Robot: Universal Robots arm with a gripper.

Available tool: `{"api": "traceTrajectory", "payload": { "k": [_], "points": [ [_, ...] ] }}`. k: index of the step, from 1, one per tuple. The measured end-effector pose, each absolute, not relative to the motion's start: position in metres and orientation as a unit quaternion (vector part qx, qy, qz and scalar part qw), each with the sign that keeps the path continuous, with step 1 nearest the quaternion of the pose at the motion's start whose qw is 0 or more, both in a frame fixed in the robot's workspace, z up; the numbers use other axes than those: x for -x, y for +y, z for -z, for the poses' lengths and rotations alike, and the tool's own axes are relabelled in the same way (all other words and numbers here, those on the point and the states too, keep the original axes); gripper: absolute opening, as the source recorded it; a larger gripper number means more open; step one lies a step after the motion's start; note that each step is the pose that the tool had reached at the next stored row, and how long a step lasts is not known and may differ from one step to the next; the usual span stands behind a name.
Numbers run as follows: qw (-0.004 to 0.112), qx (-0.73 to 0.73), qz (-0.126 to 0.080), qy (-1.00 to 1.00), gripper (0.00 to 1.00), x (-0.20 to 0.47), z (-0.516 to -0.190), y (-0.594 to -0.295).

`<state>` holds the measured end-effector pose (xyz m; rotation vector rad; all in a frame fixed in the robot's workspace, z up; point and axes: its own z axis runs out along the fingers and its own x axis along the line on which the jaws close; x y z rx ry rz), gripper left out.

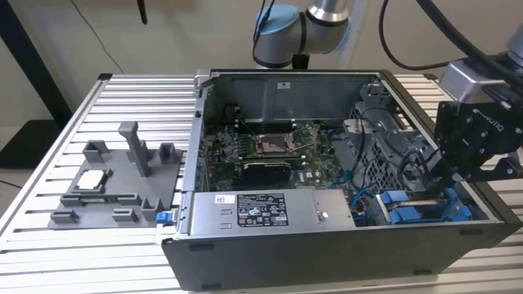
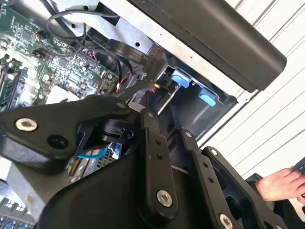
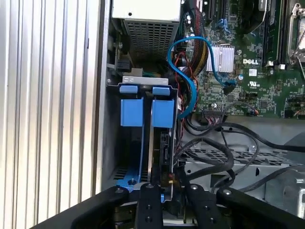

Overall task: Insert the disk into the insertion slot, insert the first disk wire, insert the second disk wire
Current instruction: 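Insert the first disk wire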

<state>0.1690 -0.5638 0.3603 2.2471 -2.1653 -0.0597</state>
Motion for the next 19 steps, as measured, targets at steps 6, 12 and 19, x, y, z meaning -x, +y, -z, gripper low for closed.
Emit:
{"api": "traceTrajectory", "payload": {
  "k": [6, 12, 19],
  "points": [
    [0.011, -0.720, 0.020, -0.694, 0.27, -0.169, -0.378, -0.564],
    [0.011, -0.720, 0.020, -0.694, 0.27, -0.169, -0.392, -0.564],
    [0.011, -0.720, 0.020, -0.694, 0.27, -0.169, -0.393, -0.564]
  ]
}}
